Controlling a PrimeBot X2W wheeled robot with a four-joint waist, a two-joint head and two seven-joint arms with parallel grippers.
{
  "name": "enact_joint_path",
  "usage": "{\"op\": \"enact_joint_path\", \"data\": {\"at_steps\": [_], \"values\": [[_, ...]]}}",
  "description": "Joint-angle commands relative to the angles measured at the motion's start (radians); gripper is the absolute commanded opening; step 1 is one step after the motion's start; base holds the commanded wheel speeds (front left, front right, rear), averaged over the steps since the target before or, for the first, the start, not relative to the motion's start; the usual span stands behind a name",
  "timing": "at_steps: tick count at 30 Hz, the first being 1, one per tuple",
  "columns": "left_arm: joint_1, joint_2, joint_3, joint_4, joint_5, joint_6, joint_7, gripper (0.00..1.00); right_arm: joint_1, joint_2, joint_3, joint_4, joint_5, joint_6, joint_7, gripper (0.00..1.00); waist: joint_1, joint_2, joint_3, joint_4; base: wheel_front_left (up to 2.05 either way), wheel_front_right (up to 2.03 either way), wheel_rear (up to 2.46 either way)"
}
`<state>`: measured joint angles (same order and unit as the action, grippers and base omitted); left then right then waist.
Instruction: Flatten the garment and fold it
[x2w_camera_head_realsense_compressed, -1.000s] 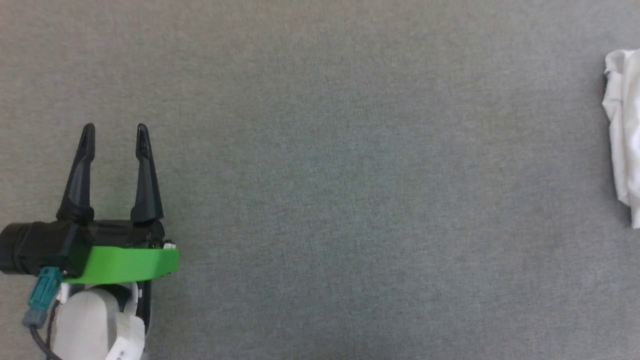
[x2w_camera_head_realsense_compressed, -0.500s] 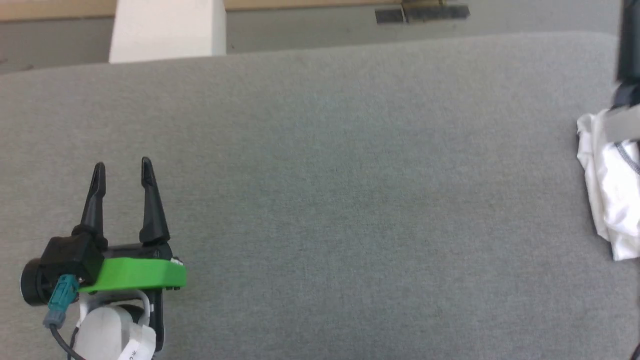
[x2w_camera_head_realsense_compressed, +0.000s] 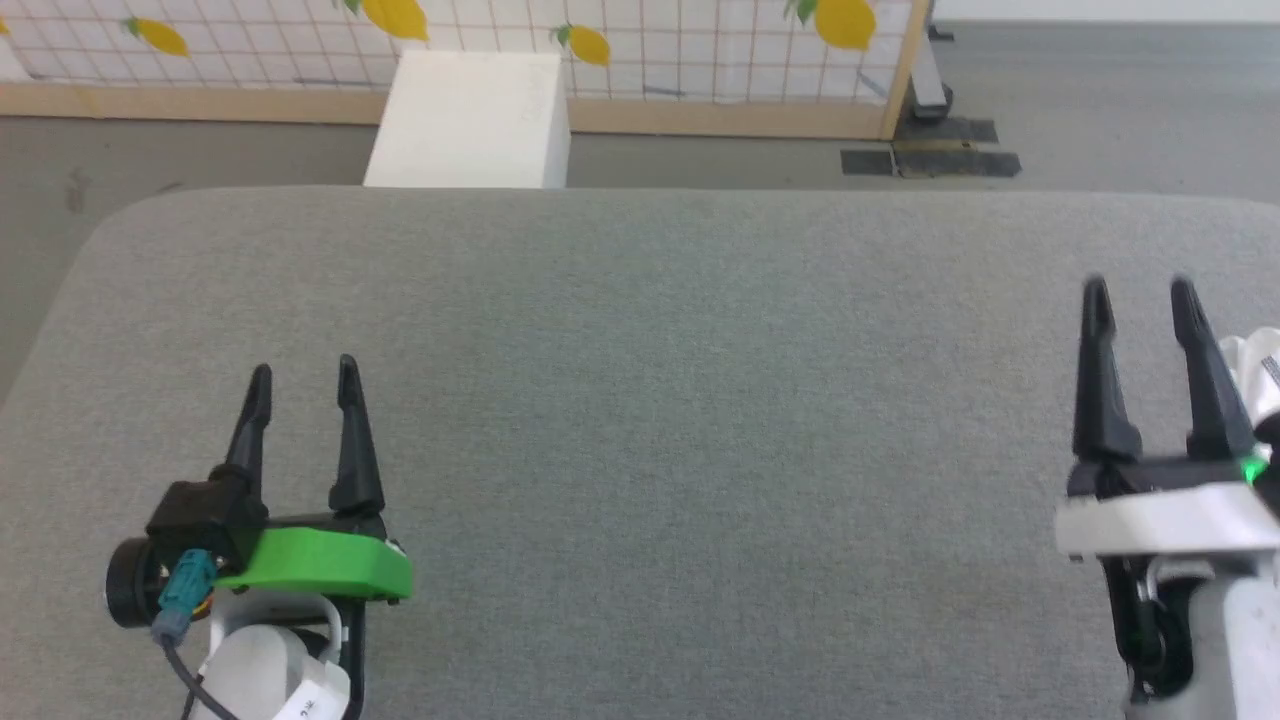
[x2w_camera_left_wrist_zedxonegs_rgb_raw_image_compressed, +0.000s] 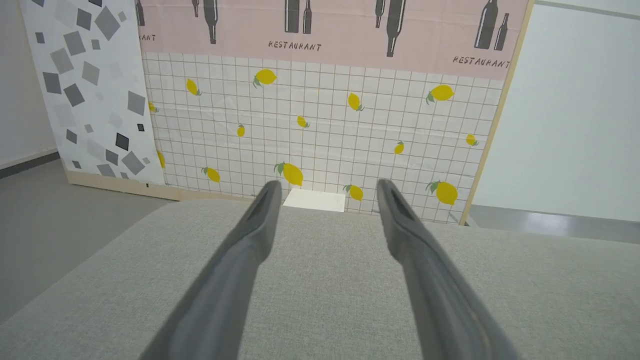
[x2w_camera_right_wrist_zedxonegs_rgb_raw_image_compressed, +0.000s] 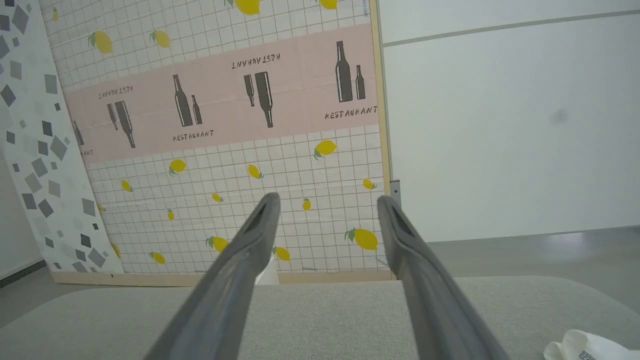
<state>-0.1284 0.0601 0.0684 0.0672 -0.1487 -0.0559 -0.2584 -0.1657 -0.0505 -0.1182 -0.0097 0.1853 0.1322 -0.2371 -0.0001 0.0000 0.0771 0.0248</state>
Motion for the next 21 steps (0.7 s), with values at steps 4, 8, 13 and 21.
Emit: {"op": "enact_joint_path", "data": {"at_steps": [4,8,13,21], "values": [[0.014,-0.005,-0.019,0.046,0.018,0.013,-0.003,1.00,0.079,0.000,-0.029,0.059,0.049,-0.002,-0.021,1.00,0.0001,0.0000,-0.052,0.036,0.00,0.00,0.00],[0.026,-0.006,-0.034,0.077,0.015,0.014,-0.003,1.00,0.126,0.000,-0.026,0.087,0.053,-0.002,-0.024,1.00,0.0001,0.0000,-0.069,0.038,0.00,0.00,0.00],[0.038,-0.007,-0.064,0.113,0.017,0.011,-0.003,1.00,0.178,0.000,0.003,0.096,0.043,-0.002,-0.024,1.00,0.0001,0.0000,-0.078,0.033,0.00,0.00,0.00],[0.042,-0.008,-0.117,0.173,0.026,0.004,-0.003,1.00,0.220,0.000,0.059,0.126,0.041,-0.002,-0.025,1.00,0.0001,0.0000,-0.072,0.024,0.00,0.00,0.00]]}}
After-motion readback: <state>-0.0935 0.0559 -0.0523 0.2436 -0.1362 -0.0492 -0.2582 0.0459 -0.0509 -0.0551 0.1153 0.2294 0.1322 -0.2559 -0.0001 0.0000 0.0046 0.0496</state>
